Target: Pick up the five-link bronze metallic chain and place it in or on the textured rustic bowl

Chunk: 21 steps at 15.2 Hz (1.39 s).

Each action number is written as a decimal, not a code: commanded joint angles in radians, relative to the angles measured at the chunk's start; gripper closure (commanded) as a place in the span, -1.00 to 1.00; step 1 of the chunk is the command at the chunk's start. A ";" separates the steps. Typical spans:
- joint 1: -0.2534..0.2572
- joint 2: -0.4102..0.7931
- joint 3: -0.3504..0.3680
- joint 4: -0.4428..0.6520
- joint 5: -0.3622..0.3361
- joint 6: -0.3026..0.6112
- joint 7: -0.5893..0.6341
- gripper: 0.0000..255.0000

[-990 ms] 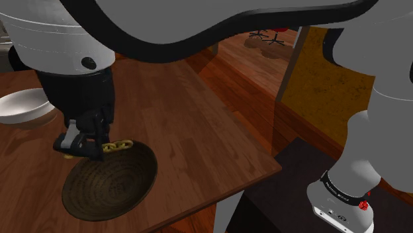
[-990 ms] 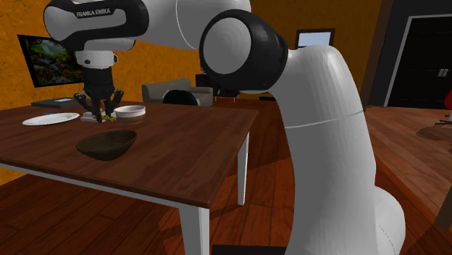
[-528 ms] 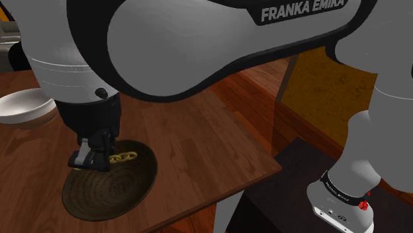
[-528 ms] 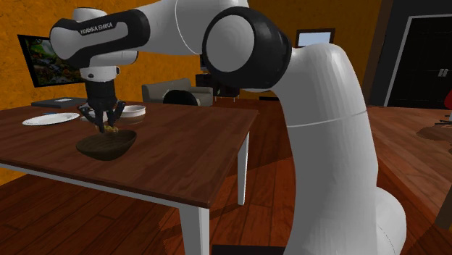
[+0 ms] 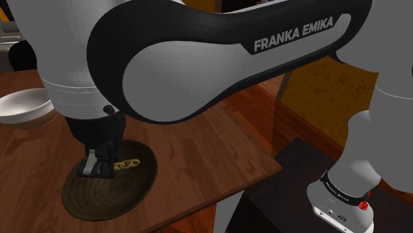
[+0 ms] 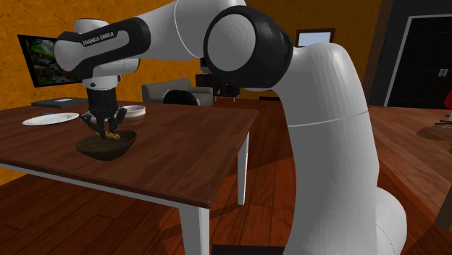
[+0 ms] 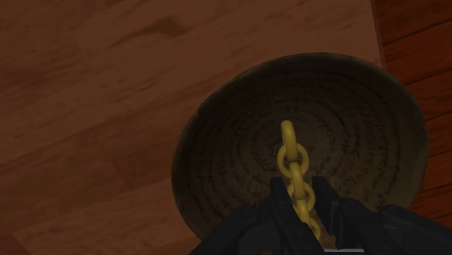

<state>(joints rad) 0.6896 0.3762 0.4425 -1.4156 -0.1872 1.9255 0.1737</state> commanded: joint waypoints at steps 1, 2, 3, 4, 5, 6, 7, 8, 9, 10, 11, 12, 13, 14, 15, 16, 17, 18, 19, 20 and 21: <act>0.000 0.000 0.000 0.000 0.000 0.000 0.000 1.00; 0.000 0.000 0.000 0.000 0.000 0.000 0.000 1.00; 0.000 0.000 0.000 0.000 0.000 0.000 0.000 1.00; 0.000 0.000 0.000 0.000 0.000 0.000 0.000 -1.00; 0.000 0.000 0.000 0.000 0.000 0.000 0.000 -1.00; 0.000 0.000 0.000 0.000 0.000 0.000 0.000 -1.00; 0.000 0.000 0.000 0.000 0.000 0.000 0.000 -1.00; 0.000 0.000 0.000 0.000 0.000 0.000 0.000 -1.00; 0.000 0.000 0.000 0.000 0.000 0.000 0.000 -1.00; 0.000 -0.007 0.002 0.023 0.004 -0.029 -0.003 -1.00; 0.001 -0.013 0.003 0.047 0.007 -0.059 -0.005 -1.00; 0.003 -0.018 0.005 0.075 0.009 -0.090 -0.008 -1.00; 0.005 -0.020 0.006 0.098 0.011 -0.115 -0.009 -1.00; 0.005 -0.020 0.006 0.098 0.011 -0.115 -0.009 -1.00; 0.005 -0.020 0.006 0.098 0.011 -0.115 -0.009 -1.00; 0.005 -0.020 0.006 0.098 0.011 -0.115 -0.009 -1.00; 0.005 -0.020 0.006 0.098 0.011 -0.115 -0.009 -1.00; 0.005 -0.020 0.006 0.098 0.011 -0.115 -0.009 -1.00; 0.005 -0.020 0.006 0.098 0.011 -0.115 -0.009 -1.00; 0.005 -0.020 0.006 0.098 0.011 -0.115 -0.009 -1.00; 0.005 -0.020 0.006 0.098 0.011 -0.115 -0.009 -1.00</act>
